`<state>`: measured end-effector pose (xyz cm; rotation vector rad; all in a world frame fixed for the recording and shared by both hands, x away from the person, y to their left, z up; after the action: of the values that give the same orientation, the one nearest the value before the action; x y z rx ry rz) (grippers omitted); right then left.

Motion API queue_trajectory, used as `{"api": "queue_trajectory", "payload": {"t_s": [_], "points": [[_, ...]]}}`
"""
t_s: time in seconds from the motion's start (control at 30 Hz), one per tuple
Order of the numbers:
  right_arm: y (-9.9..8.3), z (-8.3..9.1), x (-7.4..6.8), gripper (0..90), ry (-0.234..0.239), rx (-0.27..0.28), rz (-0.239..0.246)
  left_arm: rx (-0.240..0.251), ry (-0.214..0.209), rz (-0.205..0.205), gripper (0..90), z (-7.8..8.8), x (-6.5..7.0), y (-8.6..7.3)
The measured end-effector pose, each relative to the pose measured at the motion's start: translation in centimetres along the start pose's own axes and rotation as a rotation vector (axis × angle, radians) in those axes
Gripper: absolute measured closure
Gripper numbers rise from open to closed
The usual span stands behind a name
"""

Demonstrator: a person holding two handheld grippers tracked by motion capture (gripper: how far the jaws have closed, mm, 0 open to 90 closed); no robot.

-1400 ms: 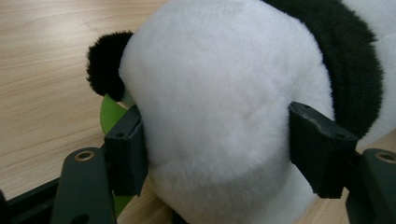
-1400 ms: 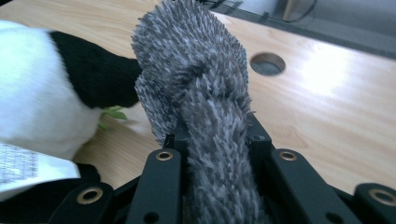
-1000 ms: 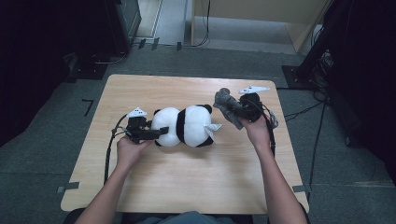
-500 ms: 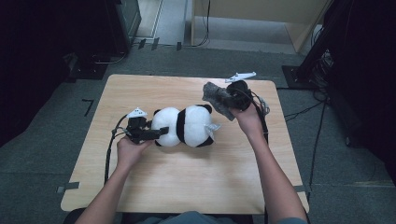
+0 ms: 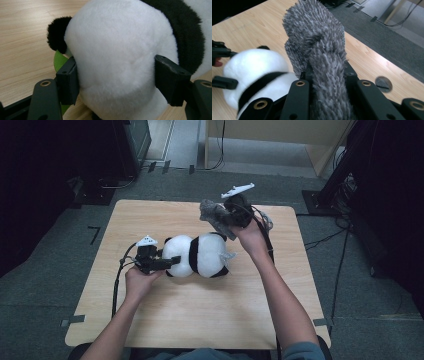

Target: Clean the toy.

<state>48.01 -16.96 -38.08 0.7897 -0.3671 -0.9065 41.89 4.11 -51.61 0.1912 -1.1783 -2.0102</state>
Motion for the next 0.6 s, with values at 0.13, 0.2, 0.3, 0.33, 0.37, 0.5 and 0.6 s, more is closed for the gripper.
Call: {"api": "queue_trajectory", "payload": {"t_s": [0.13, 0.2, 0.3, 0.33, 0.37, 0.5, 0.6], "points": [[1.1, -1.1, -1.8, 74.0, 0.017, -0.014, 0.031, 0.002, 0.004, -0.004, 28.9, 0.0, 0.0, 0.0], [1.4, -1.9, -2.7, 73.8, 0.024, -0.021, 0.044, 0.001, 0.006, -0.005, 28.8, 0.0, 0.0, 0.0], [2.0, -3.1, -3.9, 73.7, 0.04, -0.026, 0.055, 0.0, 0.01, -0.005, 28.9, 0.0, 0.1, 0.0], [2.1, -3.5, -4.4, 73.7, 0.048, -0.03, 0.057, -0.001, 0.01, -0.005, 28.9, 0.1, 0.1, 0.0], [2.2, -3.8, -4.7, 73.8, 0.05, -0.031, 0.062, -0.002, 0.011, -0.005, 29.0, 0.1, 0.1, 0.0], [2.7, -5.5, -6.4, 73.7, 0.067, -0.035, 0.069, 0.003, 0.021, -0.008, 29.6, 0.1, 0.2, 0.1], [3.0, -6.7, -7.4, 73.8, 0.073, -0.026, 0.066, 0.01, 0.025, -0.006, 30.0, 0.0, 0.3, 0.1]]}}
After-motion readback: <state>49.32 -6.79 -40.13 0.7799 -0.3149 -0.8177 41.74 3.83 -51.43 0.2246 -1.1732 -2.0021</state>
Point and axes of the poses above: each handheld gripper's, and its own axes: z roughly backward along the jaws, y roughly out of its top, x roughly to its right, the point moved 8 cm from there along -z, roughly forward along the jaws, and after that the axes turned 5 degrees about -z, right-handed, at the moved point
